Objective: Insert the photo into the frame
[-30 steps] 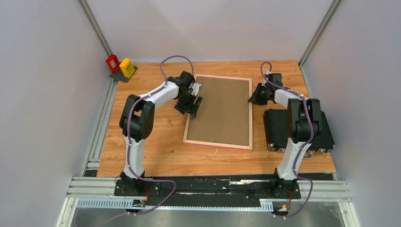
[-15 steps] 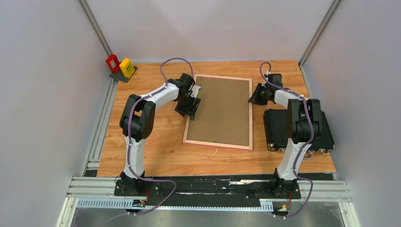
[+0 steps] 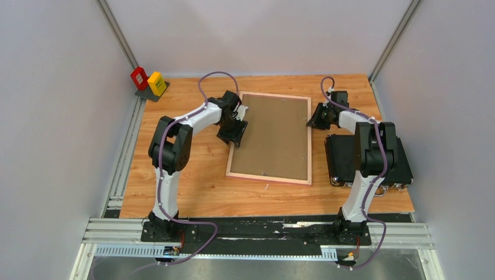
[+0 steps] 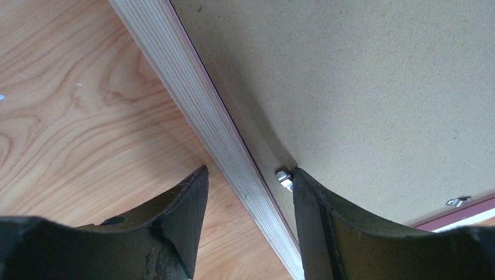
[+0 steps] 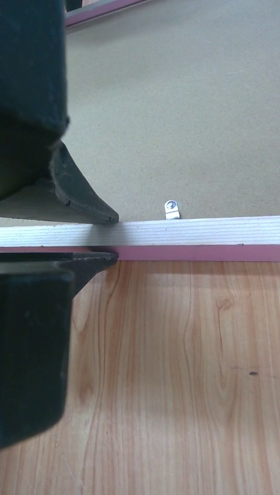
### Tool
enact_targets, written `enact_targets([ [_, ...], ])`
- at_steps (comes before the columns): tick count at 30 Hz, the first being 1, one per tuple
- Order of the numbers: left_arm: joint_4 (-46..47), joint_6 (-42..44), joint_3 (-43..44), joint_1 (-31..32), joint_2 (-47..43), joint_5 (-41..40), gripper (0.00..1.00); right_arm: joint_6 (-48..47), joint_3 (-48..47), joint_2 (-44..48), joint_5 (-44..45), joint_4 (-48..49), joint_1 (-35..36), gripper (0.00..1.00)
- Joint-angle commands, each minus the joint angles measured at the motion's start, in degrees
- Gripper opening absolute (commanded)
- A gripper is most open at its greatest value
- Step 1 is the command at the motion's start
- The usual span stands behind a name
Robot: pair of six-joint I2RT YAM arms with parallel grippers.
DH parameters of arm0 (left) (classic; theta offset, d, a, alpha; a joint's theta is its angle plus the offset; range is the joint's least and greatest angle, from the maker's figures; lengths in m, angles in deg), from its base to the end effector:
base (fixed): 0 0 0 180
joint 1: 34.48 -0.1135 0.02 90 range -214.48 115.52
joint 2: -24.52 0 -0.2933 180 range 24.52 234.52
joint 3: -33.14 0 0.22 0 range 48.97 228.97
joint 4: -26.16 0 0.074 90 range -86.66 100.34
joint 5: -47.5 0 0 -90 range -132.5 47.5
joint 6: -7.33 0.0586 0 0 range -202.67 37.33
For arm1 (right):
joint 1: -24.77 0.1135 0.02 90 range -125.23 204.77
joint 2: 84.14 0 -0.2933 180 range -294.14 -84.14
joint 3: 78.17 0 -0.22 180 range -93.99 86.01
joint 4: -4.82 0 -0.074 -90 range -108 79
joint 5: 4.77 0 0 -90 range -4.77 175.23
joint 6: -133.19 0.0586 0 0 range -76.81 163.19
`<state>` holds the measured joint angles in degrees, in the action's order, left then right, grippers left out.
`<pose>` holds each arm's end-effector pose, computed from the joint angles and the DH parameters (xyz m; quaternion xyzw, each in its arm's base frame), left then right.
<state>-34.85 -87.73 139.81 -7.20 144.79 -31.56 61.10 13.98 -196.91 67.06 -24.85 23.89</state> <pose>0.3652 -0.2008 0.1883 0.2026 0.9655 -0.1278 0.1017 0.4084 0.0120 0.1856 0.1062 0.9359 0.1932 0.2747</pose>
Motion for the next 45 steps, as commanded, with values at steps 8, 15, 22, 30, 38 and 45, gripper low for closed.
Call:
enact_targets([
  [8, 0.68, -1.09, 1.11, 0.48, 2.54, -0.62, 0.49, -0.86, 0.92, 1.52, 0.50, -0.30, -0.12, 0.00],
  [15, 0.31, 0.45, -0.64, 0.47, 0.18, -0.90, 0.44, -0.73, 0.71, 1.51, 0.77, -0.31, -0.22, 0.00],
  [22, -0.14, 1.63, -1.66, 0.47, -1.55, 1.12, 0.41, -0.69, 0.59, 1.29, 0.92, -0.30, -0.21, 0.00],
  [30, -0.82, 3.23, -2.21, 0.46, -2.12, 3.66, 0.40, -0.67, 0.57, 1.38, 1.10, -0.30, -0.52, 0.00],
  [38, -1.21, 4.94, -3.34, 0.92, -3.53, 4.51, 0.41, -0.59, 0.30, 1.03, 0.95, -0.30, -0.72, 0.00],
  [45, -1.94, 7.53, -4.12, 1.92, -3.85, 4.18, 0.43, -0.51, 0.20, 0.99, 1.03, -0.39, -0.76, 0.00],
])
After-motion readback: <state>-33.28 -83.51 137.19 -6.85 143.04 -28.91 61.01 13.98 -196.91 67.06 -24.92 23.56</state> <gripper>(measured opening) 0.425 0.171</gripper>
